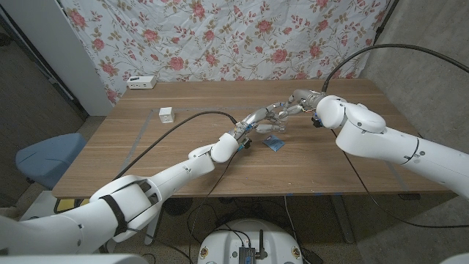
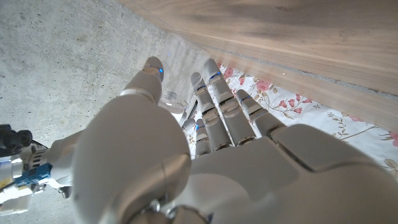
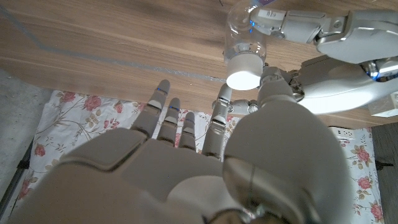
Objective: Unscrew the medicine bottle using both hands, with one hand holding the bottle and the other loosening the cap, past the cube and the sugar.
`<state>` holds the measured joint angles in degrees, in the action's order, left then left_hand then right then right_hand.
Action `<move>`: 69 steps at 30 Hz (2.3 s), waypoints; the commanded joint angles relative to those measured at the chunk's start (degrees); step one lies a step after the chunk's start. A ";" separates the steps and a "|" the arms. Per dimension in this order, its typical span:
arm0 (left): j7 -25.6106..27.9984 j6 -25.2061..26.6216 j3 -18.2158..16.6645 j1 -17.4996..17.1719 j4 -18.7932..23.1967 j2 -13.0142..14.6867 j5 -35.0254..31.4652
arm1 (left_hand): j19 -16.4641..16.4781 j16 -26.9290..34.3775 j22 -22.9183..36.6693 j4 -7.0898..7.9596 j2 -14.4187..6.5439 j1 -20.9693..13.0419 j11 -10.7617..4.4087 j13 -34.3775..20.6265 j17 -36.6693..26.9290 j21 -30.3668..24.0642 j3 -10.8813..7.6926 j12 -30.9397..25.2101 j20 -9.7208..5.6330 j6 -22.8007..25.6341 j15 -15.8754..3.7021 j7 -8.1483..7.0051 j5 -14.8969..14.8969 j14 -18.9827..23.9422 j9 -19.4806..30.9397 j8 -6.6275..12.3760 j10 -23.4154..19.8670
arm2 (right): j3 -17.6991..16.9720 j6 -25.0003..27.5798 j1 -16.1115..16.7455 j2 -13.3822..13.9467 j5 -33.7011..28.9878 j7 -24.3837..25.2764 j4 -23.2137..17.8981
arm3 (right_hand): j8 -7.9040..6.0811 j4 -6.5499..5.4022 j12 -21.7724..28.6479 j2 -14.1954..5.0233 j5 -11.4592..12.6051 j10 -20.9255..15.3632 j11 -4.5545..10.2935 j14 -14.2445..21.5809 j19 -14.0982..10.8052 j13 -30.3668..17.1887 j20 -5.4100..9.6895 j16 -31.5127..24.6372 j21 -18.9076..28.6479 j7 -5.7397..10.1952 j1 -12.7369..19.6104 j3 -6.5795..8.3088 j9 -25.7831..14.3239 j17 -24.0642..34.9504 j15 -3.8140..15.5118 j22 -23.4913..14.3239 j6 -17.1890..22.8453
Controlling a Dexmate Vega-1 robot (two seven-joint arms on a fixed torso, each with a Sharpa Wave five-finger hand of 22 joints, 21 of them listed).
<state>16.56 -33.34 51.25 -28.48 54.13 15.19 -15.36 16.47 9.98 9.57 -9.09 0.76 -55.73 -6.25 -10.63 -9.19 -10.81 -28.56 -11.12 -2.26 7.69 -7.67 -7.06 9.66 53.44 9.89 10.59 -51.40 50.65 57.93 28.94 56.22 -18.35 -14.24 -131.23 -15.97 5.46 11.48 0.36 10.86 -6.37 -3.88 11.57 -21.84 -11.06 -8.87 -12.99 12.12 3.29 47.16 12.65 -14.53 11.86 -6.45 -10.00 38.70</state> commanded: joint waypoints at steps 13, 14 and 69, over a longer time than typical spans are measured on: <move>-0.31 1.02 -0.38 -0.86 1.78 0.59 -0.14 | 0.52 0.14 -0.01 0.40 -0.99 -0.17 -3.36 -0.23 -0.18 0.12 -0.18 -0.26 -7.46 0.61 -4.69 0.09 0.45 0.62 0.04 0.12 -4.13 | 1.48 1.78 0.18 -0.92 -3.26 -0.91 -0.18 | -0.67 1.00 0.28 -0.26 0.33 -0.39 -0.09 0.63 -0.85 -0.30 -0.15 -0.52 0.37 -0.09 1.06 0.49 -0.67 0.40 0.00 -0.21 0.32; -0.24 1.06 -0.41 -0.93 1.88 0.62 -0.16 | 0.53 0.14 -0.01 0.40 -1.00 -0.17 -3.34 -0.23 -0.17 0.11 -0.19 -0.27 -7.42 0.65 -4.71 0.05 0.45 0.61 0.04 0.12 -4.14 | 1.55 1.78 0.25 -0.94 -3.47 -0.73 -0.17 | -0.87 1.10 0.28 -0.26 0.32 -0.44 -0.06 0.77 -1.02 -0.30 -0.05 -0.57 0.41 0.01 1.16 0.52 -0.74 0.41 0.11 -0.21 0.63; -0.97 0.24 -0.90 -1.41 2.43 1.17 -0.22 | 0.62 0.08 -0.01 0.43 -1.16 0.13 -3.11 -0.23 -0.16 0.11 -0.33 -0.17 -7.34 1.43 -4.75 -0.15 0.43 0.62 0.05 0.05 -4.21 | 0.25 2.09 2.18 -1.29 -3.71 0.61 -1.34 | -4.86 2.37 0.37 -2.06 -0.01 -3.73 1.27 3.00 -3.33 -0.30 1.20 -1.66 0.50 2.00 2.62 1.43 -2.80 1.26 1.64 -0.31 3.92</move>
<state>15.62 -32.88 50.39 -30.14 56.92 16.49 -15.56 16.67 9.98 9.57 -9.06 0.34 -55.30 -6.03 -10.53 -9.19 -10.81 -28.58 -11.04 -2.47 8.59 -7.66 -7.36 9.66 53.44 9.89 10.59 -51.62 50.99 60.51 31.58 54.78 -23.19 -12.64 -132.96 -20.85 7.77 11.93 -1.54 10.85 -9.95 -2.56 14.43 -24.71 -11.05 -7.58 -14.42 12.57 5.33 50.07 14.14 -17.28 12.94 -4.40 -9.99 43.14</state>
